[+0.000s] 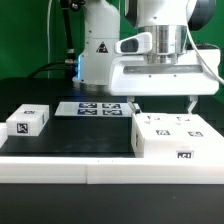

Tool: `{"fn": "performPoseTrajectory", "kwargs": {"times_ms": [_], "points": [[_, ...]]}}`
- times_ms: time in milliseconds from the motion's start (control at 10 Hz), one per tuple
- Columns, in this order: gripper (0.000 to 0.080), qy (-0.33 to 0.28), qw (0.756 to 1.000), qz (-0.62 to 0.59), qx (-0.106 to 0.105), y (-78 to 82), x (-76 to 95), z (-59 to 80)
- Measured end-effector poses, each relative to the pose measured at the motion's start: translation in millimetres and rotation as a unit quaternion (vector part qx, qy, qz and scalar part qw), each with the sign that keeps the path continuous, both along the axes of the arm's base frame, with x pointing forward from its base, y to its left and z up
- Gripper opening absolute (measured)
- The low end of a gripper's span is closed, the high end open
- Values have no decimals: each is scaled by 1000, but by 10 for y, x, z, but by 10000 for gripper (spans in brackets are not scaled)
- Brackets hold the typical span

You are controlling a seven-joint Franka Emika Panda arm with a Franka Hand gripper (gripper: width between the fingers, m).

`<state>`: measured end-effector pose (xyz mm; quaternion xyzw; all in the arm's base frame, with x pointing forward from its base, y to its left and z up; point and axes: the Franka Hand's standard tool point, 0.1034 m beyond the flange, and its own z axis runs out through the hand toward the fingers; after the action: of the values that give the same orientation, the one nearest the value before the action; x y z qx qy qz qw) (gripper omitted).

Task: Assemble cabinet

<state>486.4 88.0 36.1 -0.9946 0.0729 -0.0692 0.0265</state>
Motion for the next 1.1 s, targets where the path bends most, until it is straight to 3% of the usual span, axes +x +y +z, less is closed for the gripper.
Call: {"fn": "performPoseTrajectory", "kwargs": {"times_ms": [600,1100], "points": [[797,-17,999,46,-15,-60,43,-287],[797,-17,999,46,-16,-62,37,-298]]}}
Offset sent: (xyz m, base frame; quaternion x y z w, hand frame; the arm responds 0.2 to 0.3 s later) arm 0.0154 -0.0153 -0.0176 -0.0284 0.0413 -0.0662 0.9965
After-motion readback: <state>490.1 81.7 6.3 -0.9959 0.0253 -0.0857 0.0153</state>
